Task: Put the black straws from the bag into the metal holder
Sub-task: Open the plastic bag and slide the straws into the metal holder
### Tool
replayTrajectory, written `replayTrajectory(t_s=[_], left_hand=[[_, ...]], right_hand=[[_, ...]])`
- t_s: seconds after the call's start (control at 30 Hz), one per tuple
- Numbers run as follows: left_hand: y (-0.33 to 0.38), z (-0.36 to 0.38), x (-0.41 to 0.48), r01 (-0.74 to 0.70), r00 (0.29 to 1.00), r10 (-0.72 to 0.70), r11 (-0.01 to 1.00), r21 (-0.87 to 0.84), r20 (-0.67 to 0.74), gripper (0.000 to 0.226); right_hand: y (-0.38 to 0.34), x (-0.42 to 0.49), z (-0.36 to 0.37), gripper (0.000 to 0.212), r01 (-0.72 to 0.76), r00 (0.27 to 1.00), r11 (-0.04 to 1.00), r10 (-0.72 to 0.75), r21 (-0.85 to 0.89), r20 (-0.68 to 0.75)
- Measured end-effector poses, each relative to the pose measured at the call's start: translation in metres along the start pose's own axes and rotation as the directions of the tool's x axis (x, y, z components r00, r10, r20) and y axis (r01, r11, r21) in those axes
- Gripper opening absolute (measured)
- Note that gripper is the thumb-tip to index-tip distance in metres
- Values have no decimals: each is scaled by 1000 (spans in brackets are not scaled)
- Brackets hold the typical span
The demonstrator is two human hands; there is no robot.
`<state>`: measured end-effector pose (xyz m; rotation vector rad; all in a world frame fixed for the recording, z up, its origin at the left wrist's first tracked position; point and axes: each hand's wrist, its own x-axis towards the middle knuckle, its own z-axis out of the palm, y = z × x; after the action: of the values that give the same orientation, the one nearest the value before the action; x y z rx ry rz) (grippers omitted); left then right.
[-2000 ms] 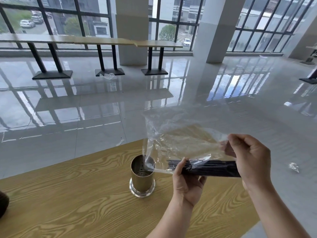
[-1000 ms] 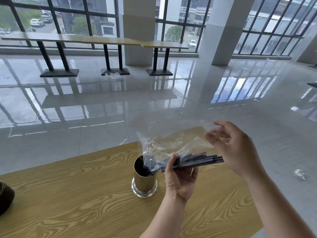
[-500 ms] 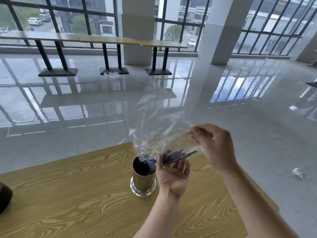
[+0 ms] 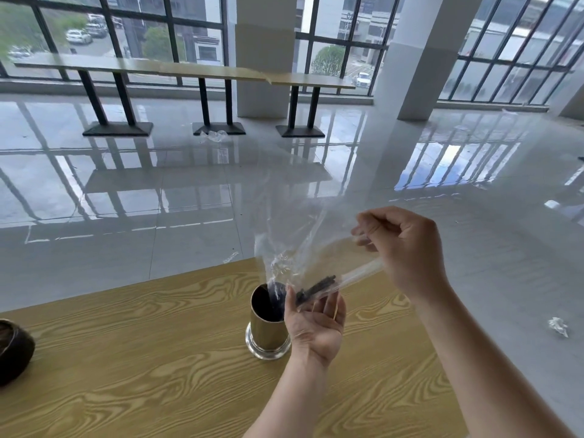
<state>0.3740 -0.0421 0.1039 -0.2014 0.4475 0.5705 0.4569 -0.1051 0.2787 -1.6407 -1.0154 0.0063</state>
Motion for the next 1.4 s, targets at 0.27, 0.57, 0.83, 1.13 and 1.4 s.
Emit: replayTrajectory(t_s=[0.27,0.57,0.83,1.13,1.4], left_hand=[[3,0,-3,11,1000,-11,1000,-7,-11,79],[9,1,-8,-2,998,-1,999,-35,-69,91],[12,-7,-12,-24,994,22,999,-26,-106,89],[32,-37,-22,35,978,25,959,280,-207,62],[35,-32,-33,45,984,9,954,297,-179,50]], right_hand=[[-16,8,6,12,75,995,996,-71,-58,69],[-27,18,-4,12,118,992,992,-119,49,29],[-18,17,0,15,115,991,992,-110,-58,77],[-27,26,-8,9,31,999,990,-37,137,37],[-42,30,-7,10,43,999,987,-43,156,0]])
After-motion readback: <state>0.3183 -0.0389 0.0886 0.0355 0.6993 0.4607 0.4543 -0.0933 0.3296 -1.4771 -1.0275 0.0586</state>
